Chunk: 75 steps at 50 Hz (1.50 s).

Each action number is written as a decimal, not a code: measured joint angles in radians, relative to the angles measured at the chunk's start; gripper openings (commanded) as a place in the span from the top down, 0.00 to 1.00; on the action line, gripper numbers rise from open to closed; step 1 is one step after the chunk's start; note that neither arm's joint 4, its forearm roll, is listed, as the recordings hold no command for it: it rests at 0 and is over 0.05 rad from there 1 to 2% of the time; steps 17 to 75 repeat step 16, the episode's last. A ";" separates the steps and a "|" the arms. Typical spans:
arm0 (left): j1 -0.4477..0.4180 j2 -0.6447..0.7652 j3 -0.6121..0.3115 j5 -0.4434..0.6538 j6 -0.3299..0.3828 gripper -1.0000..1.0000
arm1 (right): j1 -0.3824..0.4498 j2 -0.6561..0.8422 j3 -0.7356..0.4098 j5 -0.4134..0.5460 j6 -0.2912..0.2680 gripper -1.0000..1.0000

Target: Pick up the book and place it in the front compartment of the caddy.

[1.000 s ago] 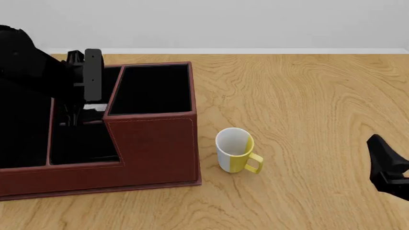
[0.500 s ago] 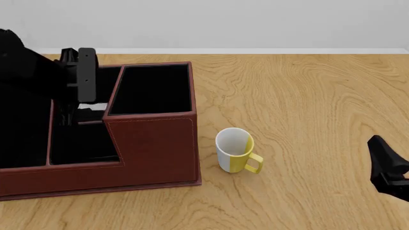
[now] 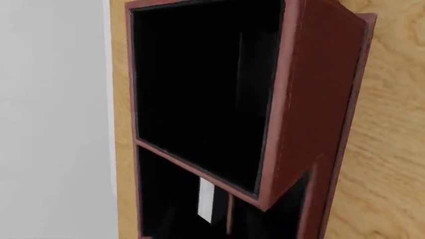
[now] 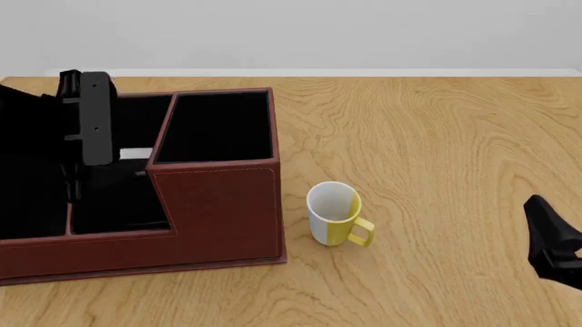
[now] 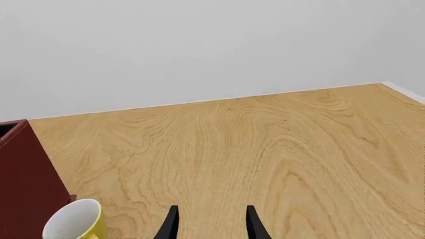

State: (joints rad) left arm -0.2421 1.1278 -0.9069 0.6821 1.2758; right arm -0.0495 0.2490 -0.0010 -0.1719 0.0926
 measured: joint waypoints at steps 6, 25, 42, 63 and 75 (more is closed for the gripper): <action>-0.021 -0.075 0.032 -0.001 -0.034 0.00 | 0.002 -0.013 0.000 0.012 -0.008 0.00; -0.048 -0.202 0.094 -0.015 -0.089 0.00 | 0.002 -0.022 0.000 0.019 -0.020 0.00; -0.048 -0.202 0.094 -0.015 -0.089 0.00 | 0.002 -0.022 0.000 0.019 -0.020 0.00; -0.048 -0.202 0.094 -0.015 -0.089 0.00 | 0.002 -0.022 0.000 0.019 -0.020 0.00; -0.048 -0.202 0.094 -0.015 -0.089 0.00 | 0.002 -0.022 0.000 0.019 -0.020 0.00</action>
